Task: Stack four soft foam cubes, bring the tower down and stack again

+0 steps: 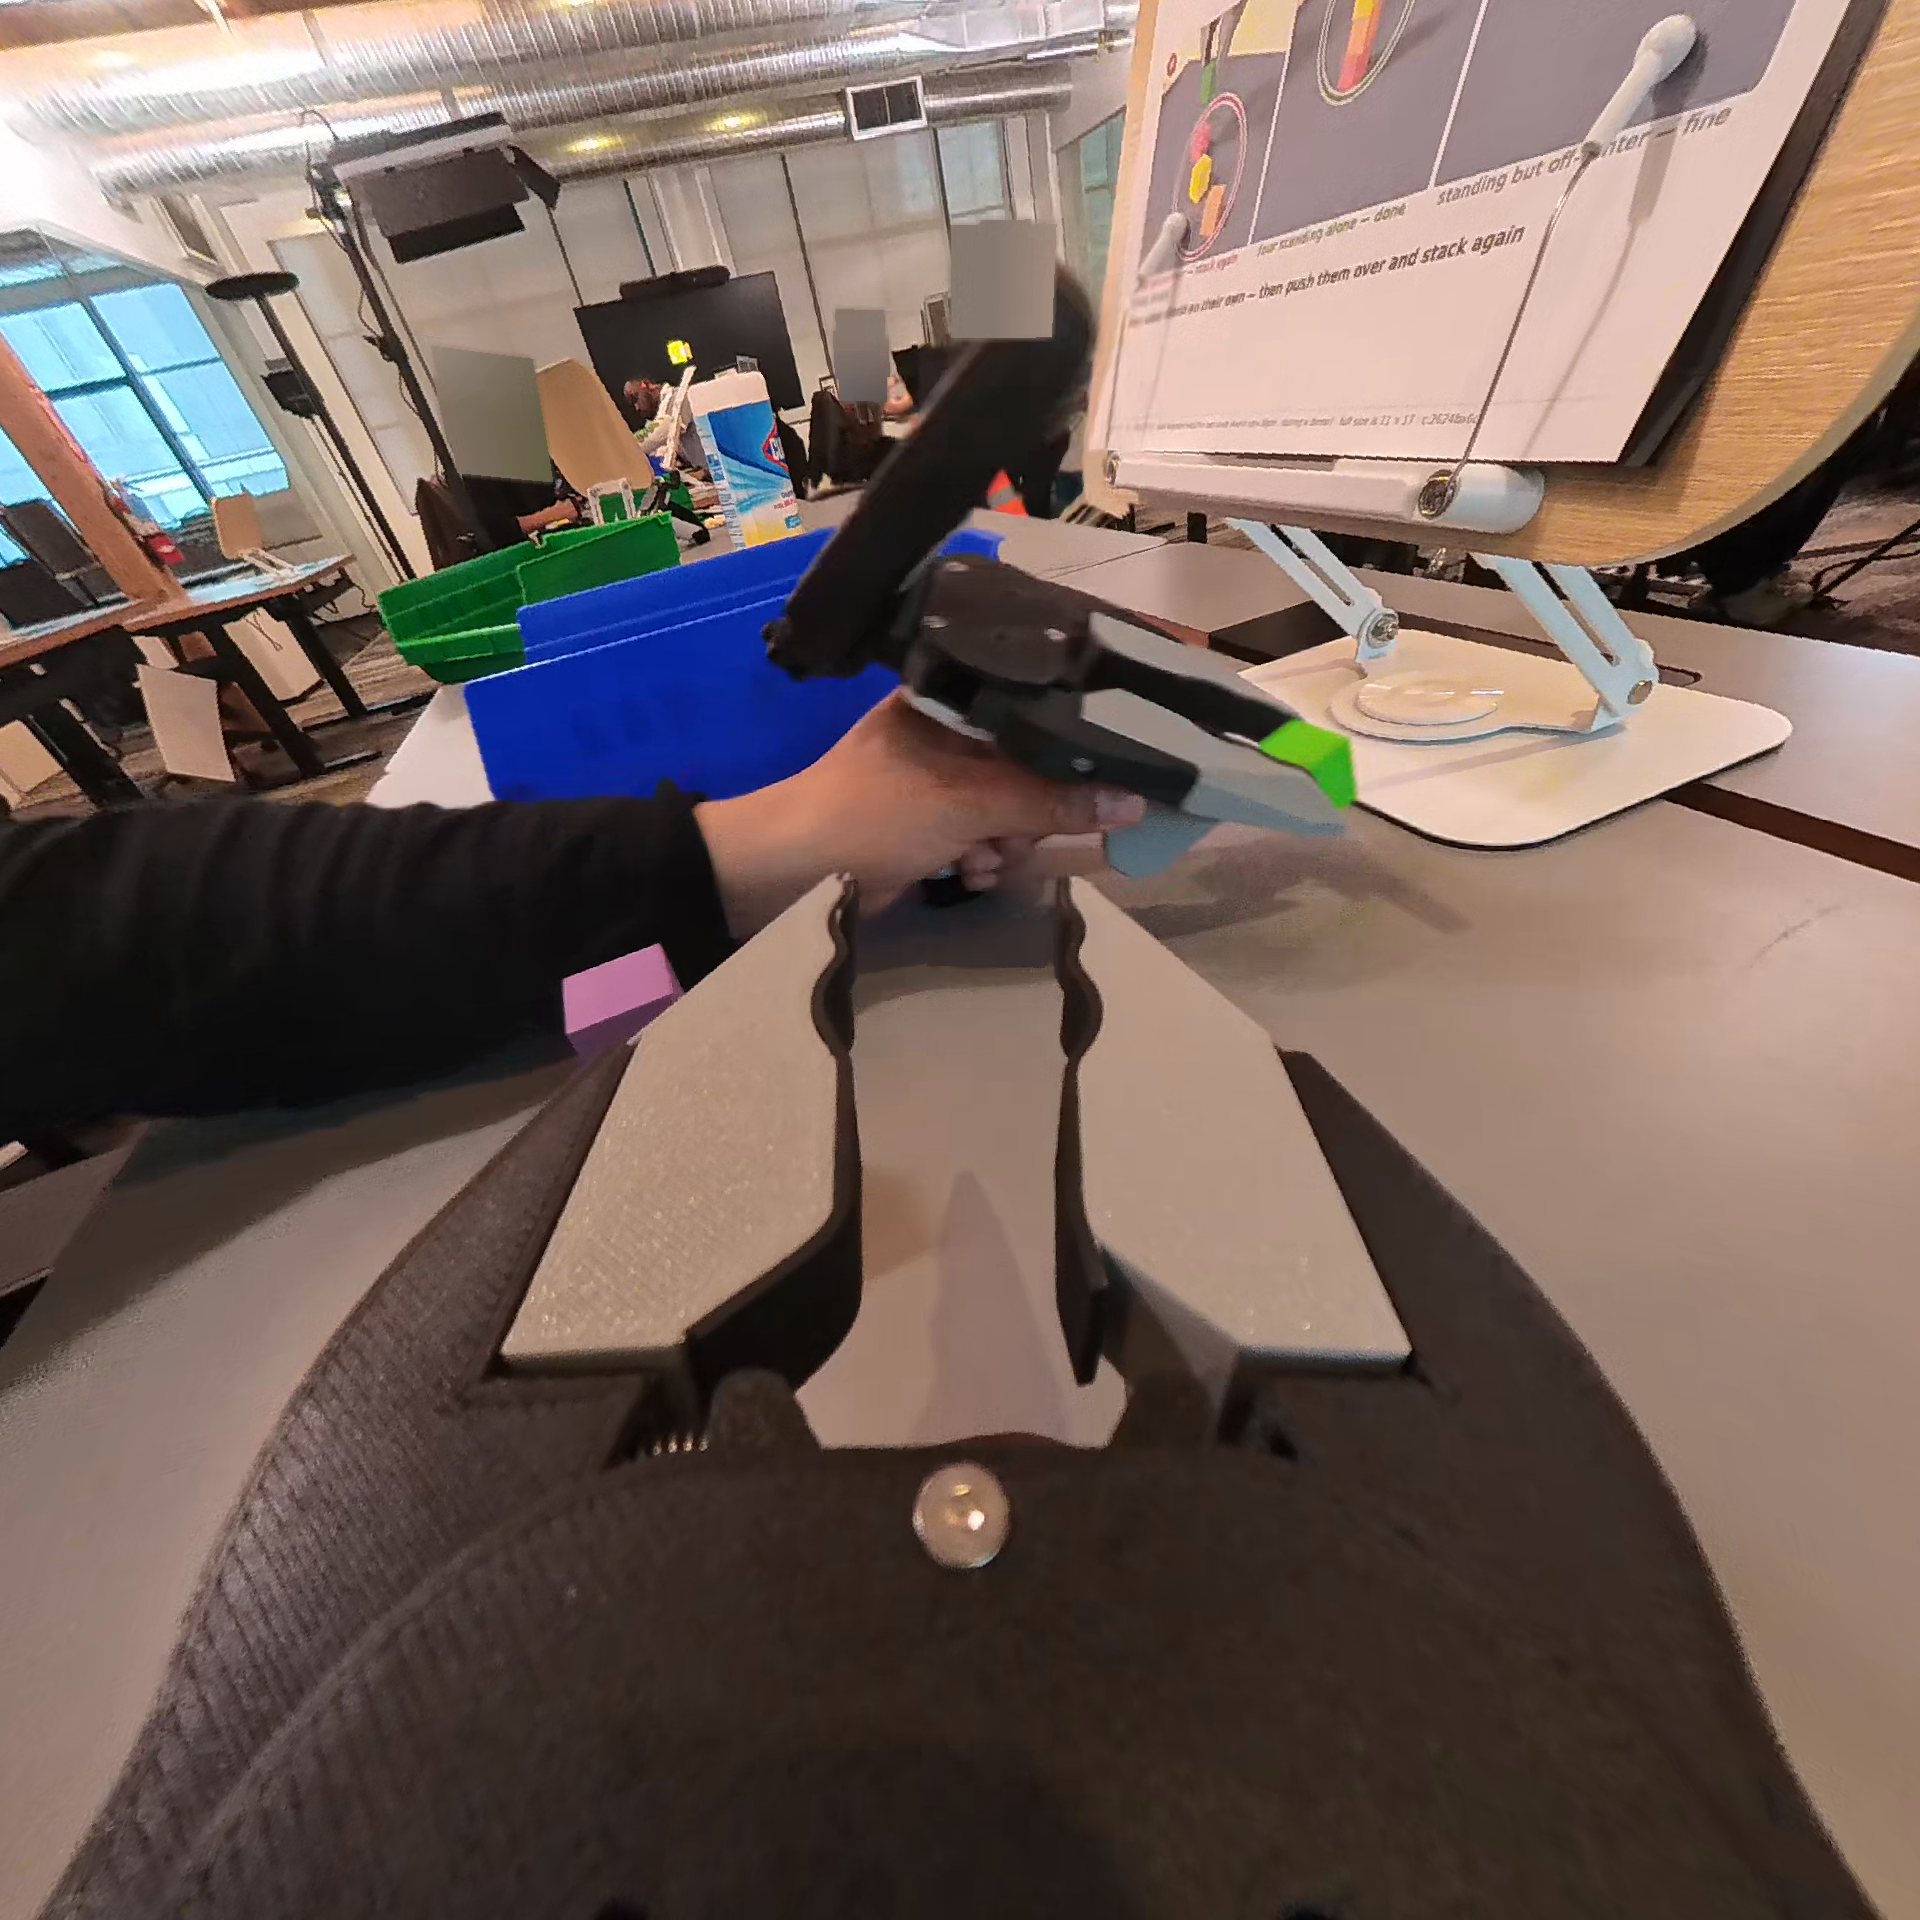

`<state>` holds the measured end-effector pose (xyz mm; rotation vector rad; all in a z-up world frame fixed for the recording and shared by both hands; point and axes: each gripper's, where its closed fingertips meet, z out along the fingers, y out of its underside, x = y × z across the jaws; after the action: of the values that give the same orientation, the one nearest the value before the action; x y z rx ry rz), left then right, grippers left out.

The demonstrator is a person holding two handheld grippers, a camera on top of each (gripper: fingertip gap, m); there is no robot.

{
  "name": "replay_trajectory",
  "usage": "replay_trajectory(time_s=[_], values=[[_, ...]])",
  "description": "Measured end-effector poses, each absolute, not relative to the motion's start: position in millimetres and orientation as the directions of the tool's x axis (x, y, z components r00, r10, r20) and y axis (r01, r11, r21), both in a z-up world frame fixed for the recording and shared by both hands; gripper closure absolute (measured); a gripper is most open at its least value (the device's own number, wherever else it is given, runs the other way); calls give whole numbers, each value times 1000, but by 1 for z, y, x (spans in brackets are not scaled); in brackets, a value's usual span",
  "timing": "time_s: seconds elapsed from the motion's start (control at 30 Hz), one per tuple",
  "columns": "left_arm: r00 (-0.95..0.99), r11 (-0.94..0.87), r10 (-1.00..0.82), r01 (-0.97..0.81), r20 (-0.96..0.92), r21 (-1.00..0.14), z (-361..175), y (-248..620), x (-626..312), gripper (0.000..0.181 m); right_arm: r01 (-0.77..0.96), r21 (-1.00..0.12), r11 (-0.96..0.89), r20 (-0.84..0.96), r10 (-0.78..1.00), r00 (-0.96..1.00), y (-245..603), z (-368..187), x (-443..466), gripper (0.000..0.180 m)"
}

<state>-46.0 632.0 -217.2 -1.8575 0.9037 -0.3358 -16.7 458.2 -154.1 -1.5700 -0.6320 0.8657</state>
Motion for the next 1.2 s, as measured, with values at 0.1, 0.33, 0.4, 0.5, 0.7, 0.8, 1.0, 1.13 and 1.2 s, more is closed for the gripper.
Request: replay_trajectory(time_s=[0.1, 0.33, 0.4, 0.5, 0.7, 0.8, 1.0, 1.13, 1.2], values=[[698, -171, -710, -296, -90, -940, -195, 614, -67, 147, -75, -982, -173, -184, 791, 583, 455, -152, -14, 145], [637, -100, -770, -179, -38, -979, -175, 554, -106, 147, -61, -984, -169, -172, 792, 585, 451, -153, -18, 145], [627, -90, -778, -173, -39, -981, -173, 542, -115, 147, -44, -986, -158, -154, 794, 589, 449, -153, -19, 145], [636, -56, -770, -142, -47, -988, -160, 531, -131, 147, -25, -990, -140, -127, 792, 597, 446, -152, -20, 145], [546, 18, -838, -8, -20, -1000, -122, 503, -132, 146, -23, -991, -128, -116, 784, 609, 447, -150, -17, 145], [461, 39, -887, 27, -23, -999, -110, 486, -122, 146, -37, -993, -116, -114, 782, 612, 447, -145, -16, 145], [306, 156, -942, 29, -140, -987, -100, 447, -103, 146, 52, -996, -69, -23, 792, 610, 440, -139, -25, 144], [203, 289, -940, 36, -276, -957, -94, 415, -95, 146, 93, -994, -64, 1, 819, 573, 428, -132, -37, 143], [171, 351, -924, 22, -342, -936, -94, 403, -92, 146, 45, -995, -84, -48, 852, 521, 418, -122, -44, 143]])
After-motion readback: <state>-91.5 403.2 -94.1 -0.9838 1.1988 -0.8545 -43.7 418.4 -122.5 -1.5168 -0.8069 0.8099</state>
